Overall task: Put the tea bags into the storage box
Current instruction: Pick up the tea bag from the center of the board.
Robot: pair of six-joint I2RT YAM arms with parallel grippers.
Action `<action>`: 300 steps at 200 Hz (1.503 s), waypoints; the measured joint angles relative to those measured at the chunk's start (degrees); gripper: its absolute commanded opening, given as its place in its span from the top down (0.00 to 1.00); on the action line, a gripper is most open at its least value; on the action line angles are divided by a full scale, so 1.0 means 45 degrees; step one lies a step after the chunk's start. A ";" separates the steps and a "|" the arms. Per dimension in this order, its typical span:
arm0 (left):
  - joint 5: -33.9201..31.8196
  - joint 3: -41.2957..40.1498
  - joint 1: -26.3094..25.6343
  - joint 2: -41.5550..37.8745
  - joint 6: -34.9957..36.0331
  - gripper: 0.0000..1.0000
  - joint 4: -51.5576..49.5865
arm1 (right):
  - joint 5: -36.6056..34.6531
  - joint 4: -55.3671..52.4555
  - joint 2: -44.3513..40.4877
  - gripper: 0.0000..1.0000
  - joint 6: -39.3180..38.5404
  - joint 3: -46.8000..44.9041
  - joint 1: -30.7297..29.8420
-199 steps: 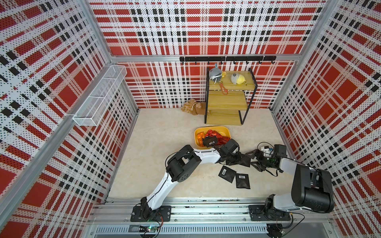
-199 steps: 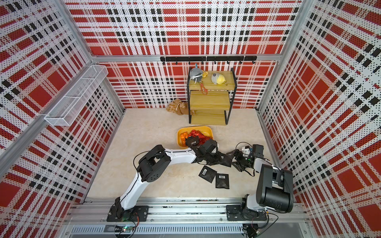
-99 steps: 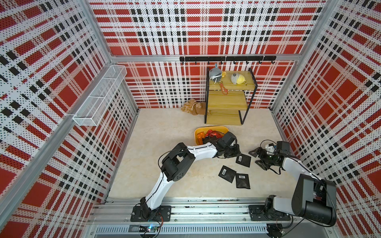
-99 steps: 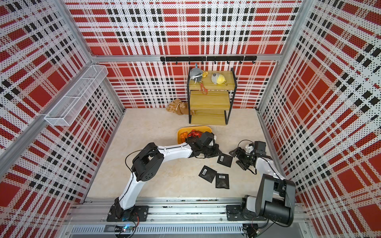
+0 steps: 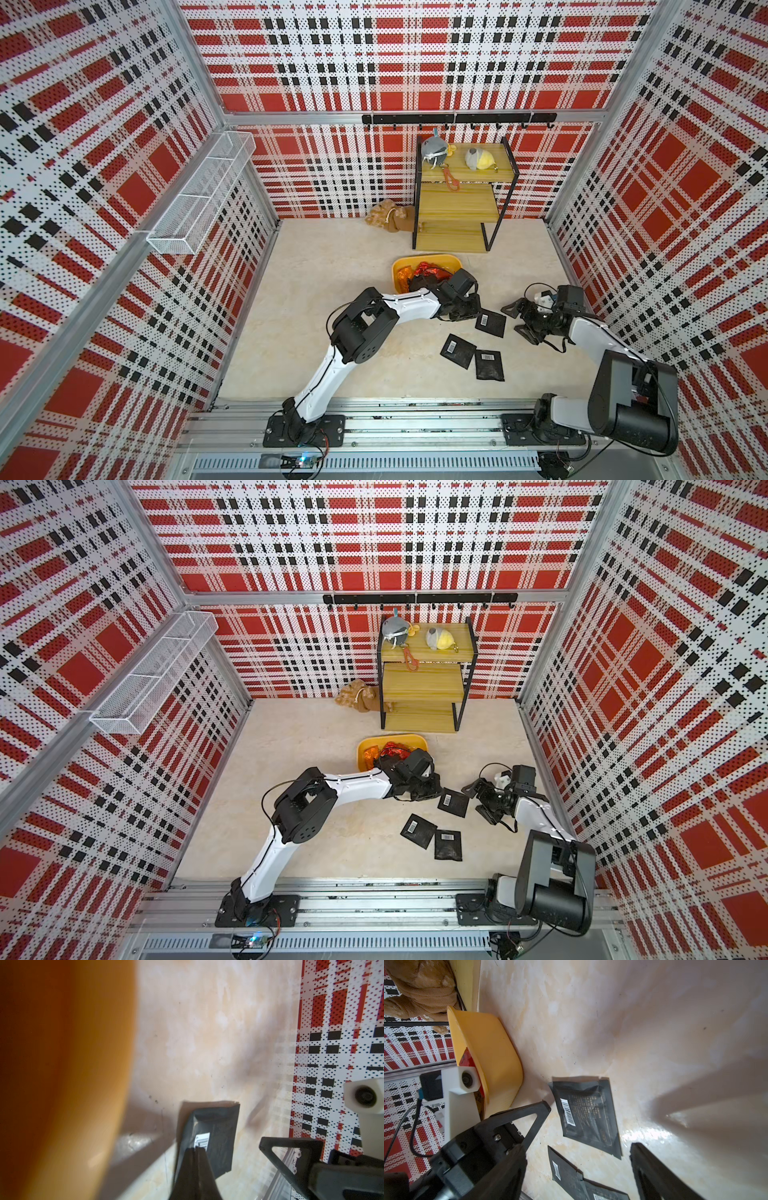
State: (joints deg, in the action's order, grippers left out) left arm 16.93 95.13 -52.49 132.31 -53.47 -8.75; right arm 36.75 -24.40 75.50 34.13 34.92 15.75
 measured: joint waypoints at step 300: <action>-0.0991 0.3313 -0.0500 0.1622 0.0952 1.00 -0.3079 | 0.0758 0.1447 0.1277 0.45 0.0223 -0.0860 -0.0418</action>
State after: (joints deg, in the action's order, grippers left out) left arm 12.47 110.04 -54.74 139.61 -49.19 -22.61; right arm 40.16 -17.89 81.25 35.14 31.05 13.87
